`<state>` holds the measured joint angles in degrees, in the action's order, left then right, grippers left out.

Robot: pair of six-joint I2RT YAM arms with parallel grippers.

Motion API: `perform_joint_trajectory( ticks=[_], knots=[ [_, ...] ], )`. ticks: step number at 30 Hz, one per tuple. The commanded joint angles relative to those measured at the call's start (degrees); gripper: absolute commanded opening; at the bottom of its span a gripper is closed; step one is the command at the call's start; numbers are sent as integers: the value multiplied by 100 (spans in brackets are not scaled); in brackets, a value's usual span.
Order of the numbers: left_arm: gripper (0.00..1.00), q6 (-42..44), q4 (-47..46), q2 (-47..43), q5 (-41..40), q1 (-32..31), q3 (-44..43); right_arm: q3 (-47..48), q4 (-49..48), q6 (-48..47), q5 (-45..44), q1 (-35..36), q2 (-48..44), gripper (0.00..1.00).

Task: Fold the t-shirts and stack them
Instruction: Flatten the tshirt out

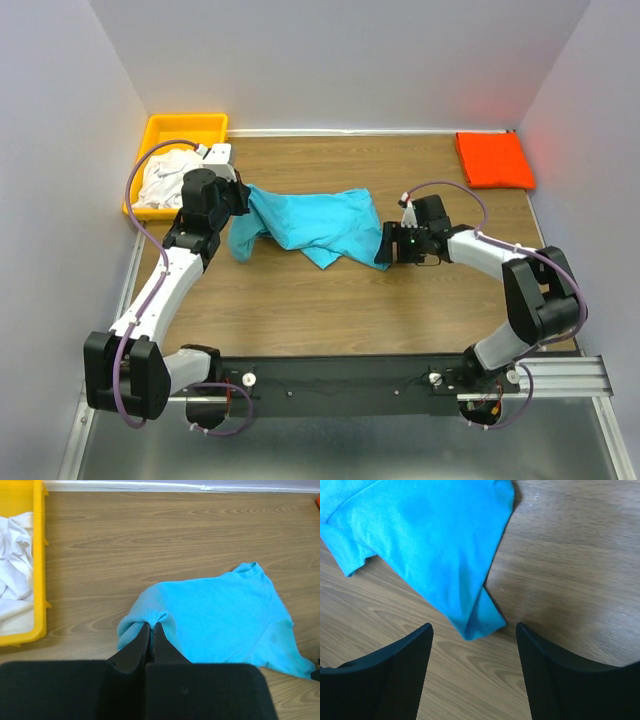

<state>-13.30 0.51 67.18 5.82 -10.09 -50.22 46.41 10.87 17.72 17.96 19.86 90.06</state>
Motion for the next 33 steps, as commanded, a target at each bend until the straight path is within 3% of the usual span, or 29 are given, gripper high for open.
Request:
perform_joint_trajectory(
  ticks=[1,9,14,18,21,22,26,30,33],
  knots=[
    [0,-50,-60,59,-275,16,-199,43,-331,-57,217,150,274,67],
    [0,-252,-60,50,-327,16,-6,184,-446,-119,428,510,767,51],
    [0,-349,62,67,-872,33,-241,306,-393,-93,271,528,278,1],
    [0,-147,-16,567,-1022,121,-997,1243,-165,-356,-722,310,-216,1],
    [0,-41,351,1322,-961,235,-2401,2062,81,-339,-1065,-181,-287,1],
    [0,11,631,1490,-960,253,-3249,2648,151,-252,-1144,-288,-348,1],
    [0,222,836,1956,-1031,270,-4834,3880,274,-356,-1215,-641,-524,1],
    [0,415,793,1747,-900,270,-5568,4402,372,-690,-1443,-667,-963,1],
    [0,513,608,1273,-618,270,-5403,4193,372,-901,-1715,-667,-1551,1]
  ],
)
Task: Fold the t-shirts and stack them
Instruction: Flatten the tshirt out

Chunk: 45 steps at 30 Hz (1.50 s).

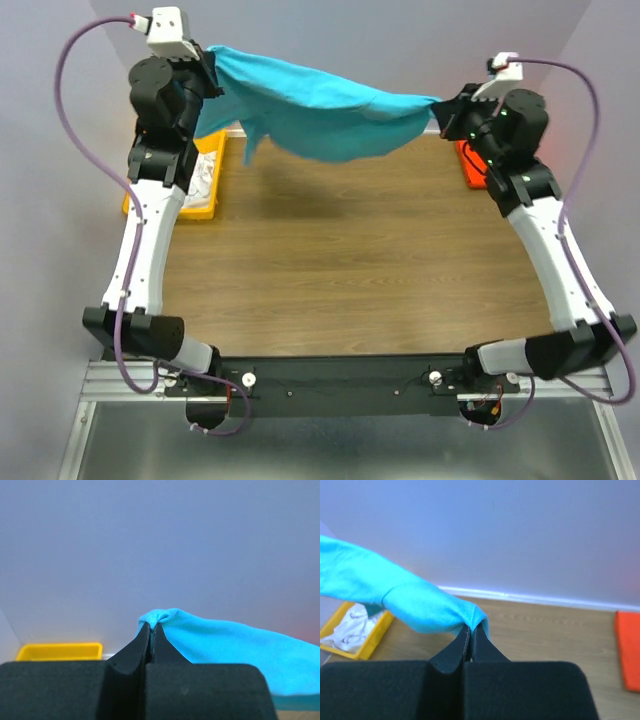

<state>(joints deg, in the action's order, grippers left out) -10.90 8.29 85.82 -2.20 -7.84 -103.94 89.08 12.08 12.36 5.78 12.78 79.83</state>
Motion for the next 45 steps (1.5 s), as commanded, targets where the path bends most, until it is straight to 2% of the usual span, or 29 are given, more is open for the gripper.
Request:
perform_joint_trajectory(
  ticks=[1,3,4,7,8,10,11,13,16,17,18,20,21,23,29,34,36,45],
  knots=[
    [0,281,-196,-723,193,45,109,-231,251,-427,-551,32,-687,1],
    [0,141,-205,-1163,527,45,767,-565,251,-436,-717,41,-1197,1],
    [0,71,-214,-1303,666,45,1388,-1063,251,-428,-736,32,-1398,1],
    [0,-158,-205,-1805,852,45,2445,-2196,304,-227,-824,32,-1953,1],
    [1,-228,-197,-1919,948,37,3162,-2524,382,-156,-807,41,-2058,1],
    [12,-395,-188,-2130,1141,37,3843,-3034,541,203,-658,41,-2243,1],
    [16,-457,-197,-2166,1351,37,4447,-3559,646,327,-614,41,-2296,1],
    [29,-580,-223,-2201,1554,37,4978,-4053,717,670,-79,41,-2410,3],
    [47,-642,-118,-2184,1696,37,5612,-4635,927,942,535,41,-2446,24],
    [53,-677,-22,-2184,1705,37,5743,-4706,1041,970,642,32,-2472,34],
    [60,-677,23,-2236,1696,37,5779,-4776,1095,987,722,32,-2499,51],
    [65,-695,110,-2306,1592,37,5841,-4777,1191,961,670,41,-2578,63],
    [65,-695,154,-2333,1521,37,5841,-4716,1201,926,531,41,-2569,64],
    [65,-668,216,-2290,1345,37,5833,-4593,1192,803,442,41,-2429,65],
    [61,-651,278,-1710,1275,28,5894,-3811,1166,627,257,41,-1095,64],
    [57,-668,260,-1156,1169,28,5999,-3424,964,460,160,41,284,48],
    [55,-660,225,-972,1143,28,6078,-3389,893,504,169,41,706,45],
    [54,-624,23,-707,923,36,6369,-3853,621,882,-235,6,1359,44]
  ],
)
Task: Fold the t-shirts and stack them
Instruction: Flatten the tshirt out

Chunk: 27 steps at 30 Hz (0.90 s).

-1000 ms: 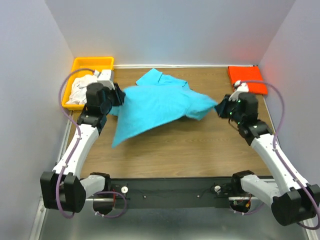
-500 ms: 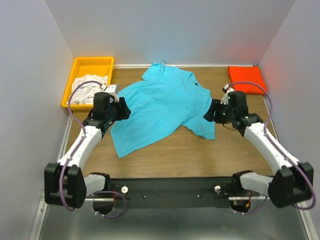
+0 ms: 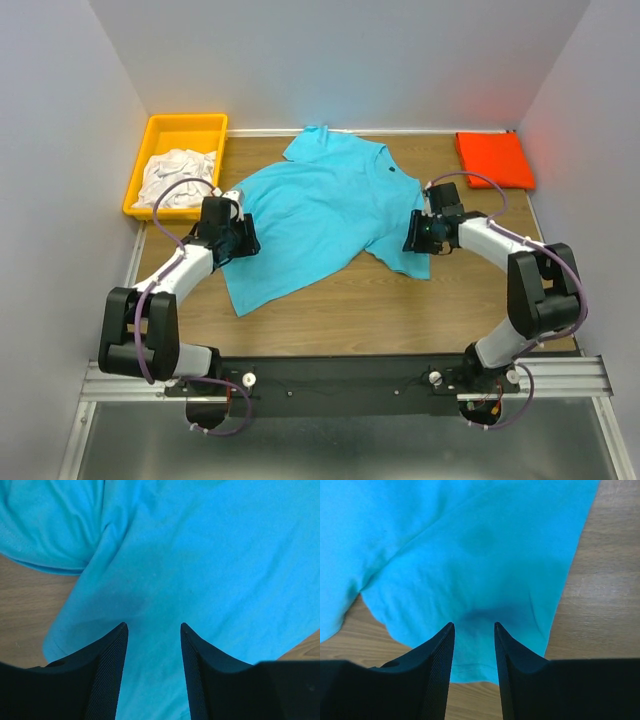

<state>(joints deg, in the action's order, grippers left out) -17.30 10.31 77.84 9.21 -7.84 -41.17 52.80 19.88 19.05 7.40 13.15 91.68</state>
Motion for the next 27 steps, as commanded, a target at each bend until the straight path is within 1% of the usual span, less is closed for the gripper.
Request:
perform_joint_trajectory(
  ticks=[1,5,9,11,12,14,15,18,19,21,22,23,24,26,27],
  knots=[
    [54,16,-178,117,-227,28,83,-382,-160,318,-510,-49,166,44],
    [54,42,-196,73,-358,36,21,-884,-20,608,-896,-242,-193,44],
    [54,113,-266,38,-412,37,21,-1262,480,942,-1328,-680,-703,46],
    [54,157,-301,47,-429,37,4,-1429,683,1109,-1381,-796,-1036,46],
    [54,174,-310,47,-420,28,-14,-1465,832,1197,-1486,-805,-1256,51],
    [54,192,-319,47,-420,36,-14,-1448,920,1198,-1505,-814,-1362,53],
    [54,192,-362,38,-420,28,-14,-1369,939,1119,-1452,-796,-1537,57],
    [54,209,-406,20,-438,36,-32,-1132,1009,724,-952,-779,-1767,64],
    [54,201,-424,12,-438,37,-40,-914,1044,549,-829,-631,-1820,64],
    [54,183,-442,29,-394,28,-67,-684,1167,416,-941,-323,-1899,64],
    [54,174,-433,29,-342,28,-76,-474,1237,302,-1038,44,-1891,64],
    [54,157,-433,38,-315,28,-84,-402,1264,275,-1047,195,-1873,63],
    [53,96,-442,38,-297,19,-76,-323,1273,266,-1039,493,-1847,62],
    [52,43,-433,55,-288,2,-58,-235,1247,301,-942,750,-1698,61],
    [49,25,-424,82,-288,-7,-49,-226,1238,327,-933,873,-1619,56]
  ],
)
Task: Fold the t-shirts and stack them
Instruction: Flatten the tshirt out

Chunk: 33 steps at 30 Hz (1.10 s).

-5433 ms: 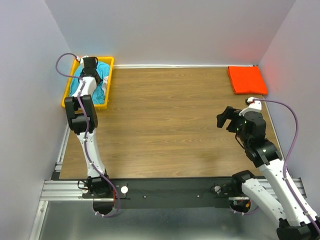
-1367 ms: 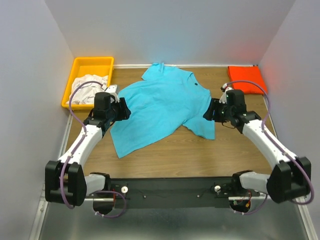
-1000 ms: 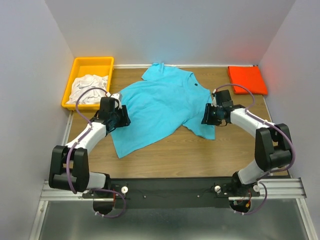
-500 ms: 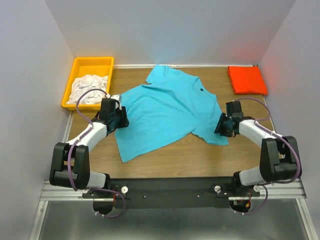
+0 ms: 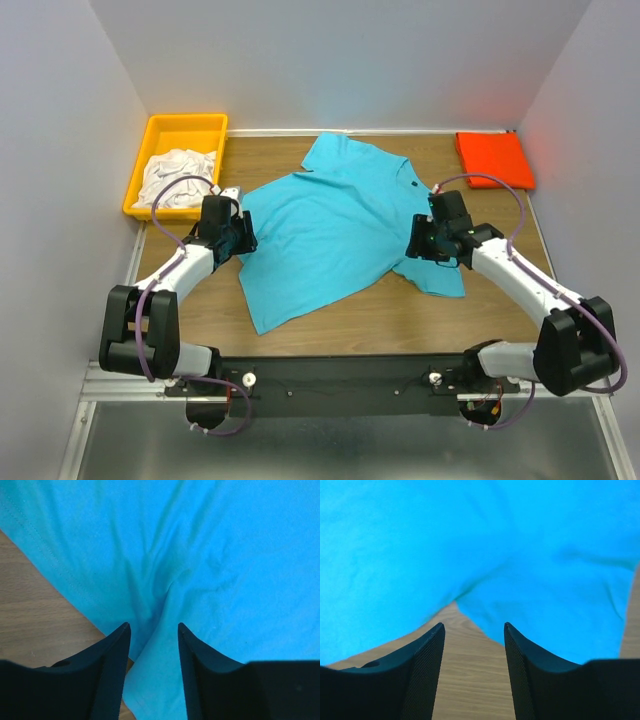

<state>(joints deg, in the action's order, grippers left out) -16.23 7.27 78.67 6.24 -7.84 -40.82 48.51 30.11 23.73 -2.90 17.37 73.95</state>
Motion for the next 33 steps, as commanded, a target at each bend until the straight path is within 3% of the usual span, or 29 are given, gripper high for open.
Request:
perform_joint_trajectory(
  ticks=[1,5,12,25,33],
  knots=[
    [47,-108,-120,16,0,-7,-76,203,197,-88,96,687,329,55],
    [46,-117,-85,25,-70,-16,-58,132,92,27,9,1119,628,45],
    [46,-126,-85,8,-88,-16,-49,106,83,-17,-150,1304,988,41],
    [46,-109,-112,43,-53,-25,-31,255,267,-61,-703,1296,1525,41],
    [46,-56,-120,87,-26,-16,-49,677,602,-210,-1407,1296,1912,49]
  ],
)
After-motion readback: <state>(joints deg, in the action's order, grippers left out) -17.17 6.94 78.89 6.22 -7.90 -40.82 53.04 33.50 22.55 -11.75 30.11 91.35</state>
